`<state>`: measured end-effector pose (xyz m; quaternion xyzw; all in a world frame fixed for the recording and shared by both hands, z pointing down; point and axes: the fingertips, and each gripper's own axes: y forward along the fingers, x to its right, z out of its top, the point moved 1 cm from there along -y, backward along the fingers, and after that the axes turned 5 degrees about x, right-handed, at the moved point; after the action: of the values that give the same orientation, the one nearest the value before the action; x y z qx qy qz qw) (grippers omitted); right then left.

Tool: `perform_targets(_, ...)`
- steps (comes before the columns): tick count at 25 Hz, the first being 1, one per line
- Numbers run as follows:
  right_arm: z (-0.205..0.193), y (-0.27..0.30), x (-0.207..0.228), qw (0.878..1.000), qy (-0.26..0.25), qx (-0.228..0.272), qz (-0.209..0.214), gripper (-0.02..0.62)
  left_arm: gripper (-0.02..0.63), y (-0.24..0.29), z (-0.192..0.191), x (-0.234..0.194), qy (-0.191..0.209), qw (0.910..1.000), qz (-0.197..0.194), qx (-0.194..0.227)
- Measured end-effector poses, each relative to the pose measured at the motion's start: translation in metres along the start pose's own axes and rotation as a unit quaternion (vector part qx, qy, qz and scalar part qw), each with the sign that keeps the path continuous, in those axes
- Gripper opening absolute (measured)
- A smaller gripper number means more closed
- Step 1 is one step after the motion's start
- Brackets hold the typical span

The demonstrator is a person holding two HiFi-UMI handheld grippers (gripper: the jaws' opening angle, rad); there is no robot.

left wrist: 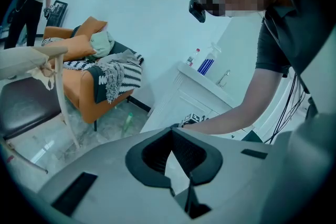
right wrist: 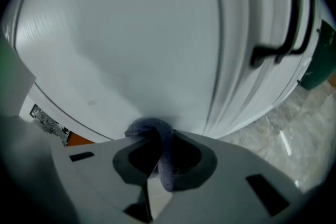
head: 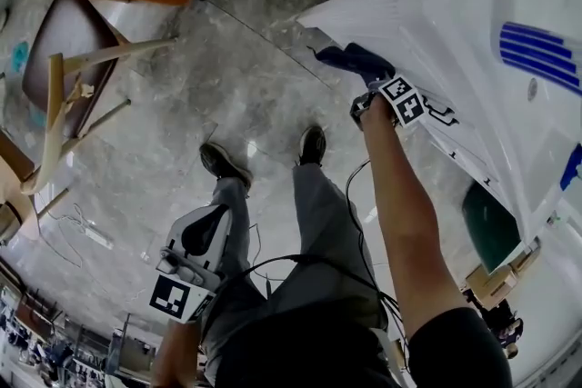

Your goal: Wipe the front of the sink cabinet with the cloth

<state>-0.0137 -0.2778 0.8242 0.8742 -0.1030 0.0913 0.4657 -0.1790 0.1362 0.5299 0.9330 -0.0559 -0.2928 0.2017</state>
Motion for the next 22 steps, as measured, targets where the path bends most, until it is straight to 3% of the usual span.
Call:
perform_targets(3,0.032,-0.037,0.017,1.000,-0.022,0.017,-0.009,0.048,0.004,-0.008,0.014,0.007,-0.014,0.9999,0.005,-0.005)
perform_targets(7,0.072,-0.087,0.017,0.998,-0.048,0.029,0.010,0.048,0.004,-0.018,0.041,0.015,0.000,0.9999,0.000,0.016)
perform_targets(14,0.119,-0.151,0.006,0.997,-0.038,0.066,0.016,0.048,0.003,-0.045,0.087,0.034,0.007,0.9995,0.003,0.031)
perform_targets(18,0.117,-0.174,0.005,0.998,-0.041,0.049,0.026,0.048,0.005,-0.066,0.113,0.040,0.025,0.9985,0.008,0.047)
perform_targets(22,0.094,-0.219,-0.031,0.993,-0.066,0.011,0.097,0.048,0.004,-0.089,0.138,0.054,0.042,0.9971,0.005,0.064)
